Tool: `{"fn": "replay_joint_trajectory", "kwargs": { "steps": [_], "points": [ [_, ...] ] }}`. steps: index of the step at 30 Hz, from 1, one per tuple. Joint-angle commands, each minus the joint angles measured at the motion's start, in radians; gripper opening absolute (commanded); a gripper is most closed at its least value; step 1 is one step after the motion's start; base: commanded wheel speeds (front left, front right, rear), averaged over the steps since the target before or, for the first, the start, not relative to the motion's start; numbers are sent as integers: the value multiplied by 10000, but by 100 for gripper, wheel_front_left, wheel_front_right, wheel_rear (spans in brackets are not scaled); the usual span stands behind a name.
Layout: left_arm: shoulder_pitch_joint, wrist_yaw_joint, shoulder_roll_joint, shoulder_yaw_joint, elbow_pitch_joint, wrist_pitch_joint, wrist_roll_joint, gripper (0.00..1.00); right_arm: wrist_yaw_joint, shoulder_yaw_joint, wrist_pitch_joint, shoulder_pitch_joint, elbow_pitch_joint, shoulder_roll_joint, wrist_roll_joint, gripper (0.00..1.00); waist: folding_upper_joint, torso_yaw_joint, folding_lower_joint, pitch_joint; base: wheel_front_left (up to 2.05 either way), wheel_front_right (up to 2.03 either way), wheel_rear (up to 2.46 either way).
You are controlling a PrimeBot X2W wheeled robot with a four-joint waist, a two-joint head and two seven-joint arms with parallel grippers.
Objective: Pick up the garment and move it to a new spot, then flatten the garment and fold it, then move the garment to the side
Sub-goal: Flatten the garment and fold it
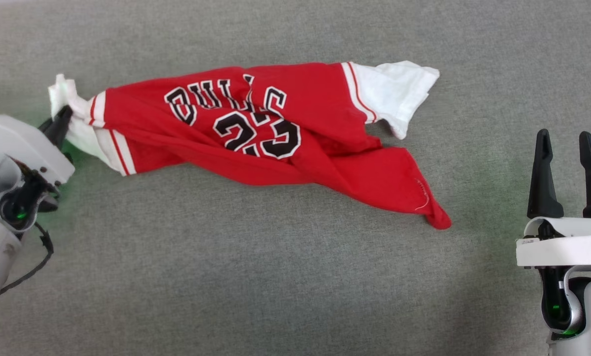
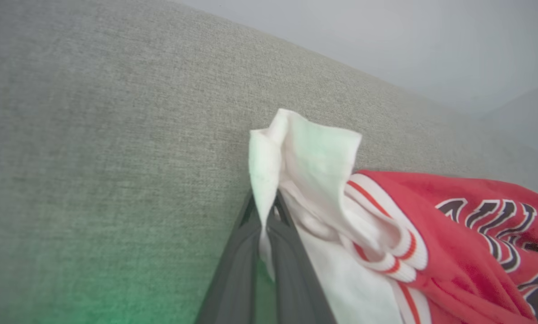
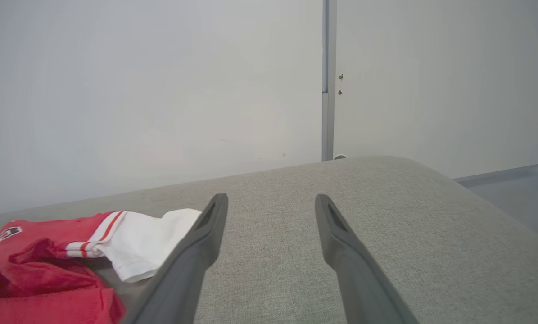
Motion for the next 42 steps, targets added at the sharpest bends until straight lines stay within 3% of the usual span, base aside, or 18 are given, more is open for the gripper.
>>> {"fn": "replay_joint_trajectory", "kwargs": {
  "steps": [1,10,15,17,20,25,30,35,36,42],
  "points": [
    [177,28,50,73,90,-134,-65,100,-14,50,-49,-18,-3,-66,-105,100,0,55,0,-71,0,0,0],
    [567,26,561,199,-592,-1404,337,100,-14,324,-49,121,127,-306,-208,100,0,429,0,-568,0,0,0],
    [1014,26,755,266,-1536,-1939,1179,100,-14,714,-49,262,241,-652,-303,100,0,676,0,-913,0,0,0],
    [1074,34,743,805,-1860,-1980,1901,100,-14,893,-49,313,278,-841,-357,100,0,792,0,-1008,0,0,0],
    [1868,455,311,2191,-2728,-1958,3498,100,-14,1157,-49,378,362,-1195,-426,100,0,957,0,-1103,0,0,0],
    [4123,1552,-657,4773,-5274,-1964,6441,100,-14,1704,8,405,473,-1883,-514,100,0,1269,0,-1188,0,0,0],
    [6562,2317,-1794,6302,-7639,-1966,9071,100,-14,2606,498,132,383,-2927,-508,100,0,1610,0,-1160,0,0,0],
    [8245,2423,-2881,7257,-8940,-1967,10789,100,-14,3823,1415,-235,102,-4409,-141,100,0,2002,0,-1074,0,0,0],
    [8245,2423,-2881,7257,-8940,-1967,10789,100,-14,3823,1415,-235,102,-4409,-141,100,0,2002,0,-1074,0,0,0],
    [9169,2017,-4035,8077,-9641,-1968,11799,100,-14,5593,2806,-1235,-351,-6581,896,100,0,2507,0,-738,0,0,0]
  ]
}}
